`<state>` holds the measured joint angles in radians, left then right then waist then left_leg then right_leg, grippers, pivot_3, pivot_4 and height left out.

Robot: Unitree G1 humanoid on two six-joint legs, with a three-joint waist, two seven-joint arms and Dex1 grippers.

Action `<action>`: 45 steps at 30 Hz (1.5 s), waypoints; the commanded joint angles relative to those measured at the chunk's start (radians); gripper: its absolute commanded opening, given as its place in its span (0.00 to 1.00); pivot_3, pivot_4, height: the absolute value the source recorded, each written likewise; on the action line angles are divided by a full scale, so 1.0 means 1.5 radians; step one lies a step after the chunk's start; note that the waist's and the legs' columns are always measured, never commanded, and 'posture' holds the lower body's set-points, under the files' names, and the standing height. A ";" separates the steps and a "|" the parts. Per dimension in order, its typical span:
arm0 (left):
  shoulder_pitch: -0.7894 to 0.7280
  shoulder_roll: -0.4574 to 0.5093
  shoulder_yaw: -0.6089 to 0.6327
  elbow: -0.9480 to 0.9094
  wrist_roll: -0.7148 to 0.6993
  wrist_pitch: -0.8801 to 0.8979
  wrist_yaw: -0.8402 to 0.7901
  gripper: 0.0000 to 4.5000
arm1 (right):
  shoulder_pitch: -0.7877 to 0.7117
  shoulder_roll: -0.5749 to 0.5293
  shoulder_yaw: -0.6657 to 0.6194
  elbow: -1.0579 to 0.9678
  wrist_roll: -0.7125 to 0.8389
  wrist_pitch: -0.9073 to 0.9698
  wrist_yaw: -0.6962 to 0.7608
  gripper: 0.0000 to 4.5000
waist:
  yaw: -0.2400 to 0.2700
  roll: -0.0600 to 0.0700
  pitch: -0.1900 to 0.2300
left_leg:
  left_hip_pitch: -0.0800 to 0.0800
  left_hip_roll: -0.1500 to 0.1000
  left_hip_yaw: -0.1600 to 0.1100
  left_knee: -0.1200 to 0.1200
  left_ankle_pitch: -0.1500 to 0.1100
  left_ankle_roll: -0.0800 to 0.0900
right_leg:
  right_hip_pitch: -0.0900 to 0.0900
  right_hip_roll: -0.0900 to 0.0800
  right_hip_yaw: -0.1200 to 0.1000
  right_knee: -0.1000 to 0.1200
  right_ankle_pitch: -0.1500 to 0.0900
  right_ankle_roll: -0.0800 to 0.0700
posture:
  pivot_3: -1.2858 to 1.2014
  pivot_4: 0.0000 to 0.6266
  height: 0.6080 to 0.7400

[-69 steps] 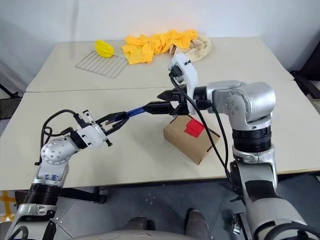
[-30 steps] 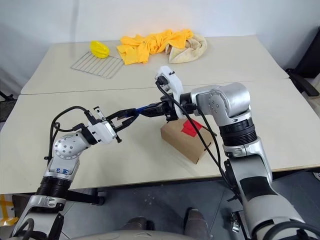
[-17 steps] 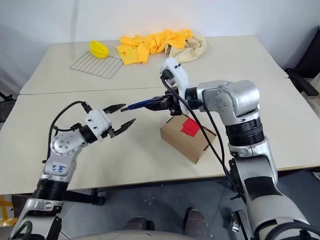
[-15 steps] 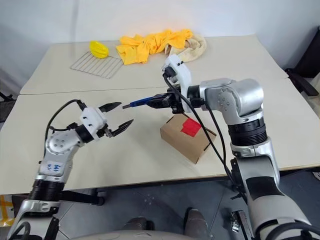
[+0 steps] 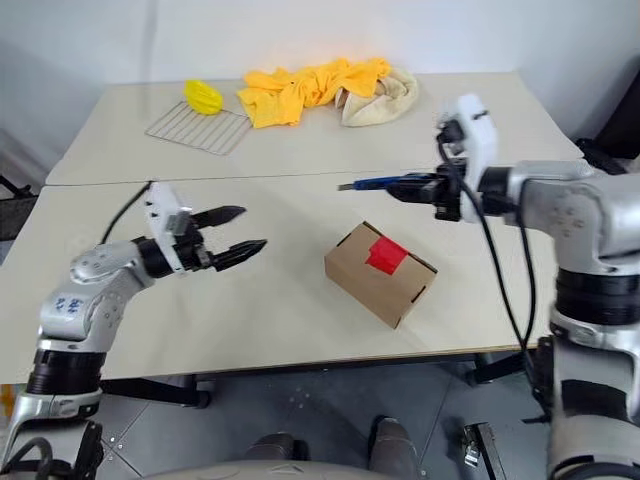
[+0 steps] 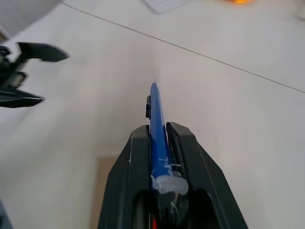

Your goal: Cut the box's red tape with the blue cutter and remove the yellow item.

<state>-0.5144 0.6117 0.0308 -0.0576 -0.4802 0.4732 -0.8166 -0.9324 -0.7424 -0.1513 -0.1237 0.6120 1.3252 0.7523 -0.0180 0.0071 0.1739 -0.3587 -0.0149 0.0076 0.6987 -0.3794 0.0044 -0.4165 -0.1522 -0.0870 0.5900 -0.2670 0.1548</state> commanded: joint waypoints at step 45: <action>-0.301 -0.256 -0.263 0.264 0.227 0.099 -0.069 0.00 | 0.156 -0.103 -0.082 -0.205 0.113 0.086 -0.104 0.04 | 0.029 -0.001 0.001 | 0.000 0.000 0.002 0.001 0.000 0.001 | 0.001 0.000 0.001 0.000 0.000 0.000 | 0.52 0.24 1.00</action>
<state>-0.9772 0.2282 -0.3379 0.3448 -0.1600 0.5996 -0.9106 -0.6938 -0.8917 -0.2689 -0.4259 0.7804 1.4805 0.5966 0.0260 0.0054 0.1753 -0.3580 -0.0154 0.0102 0.7006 -0.3794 0.0055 -0.4152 -0.1516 -0.0858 0.5896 -0.2669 0.1550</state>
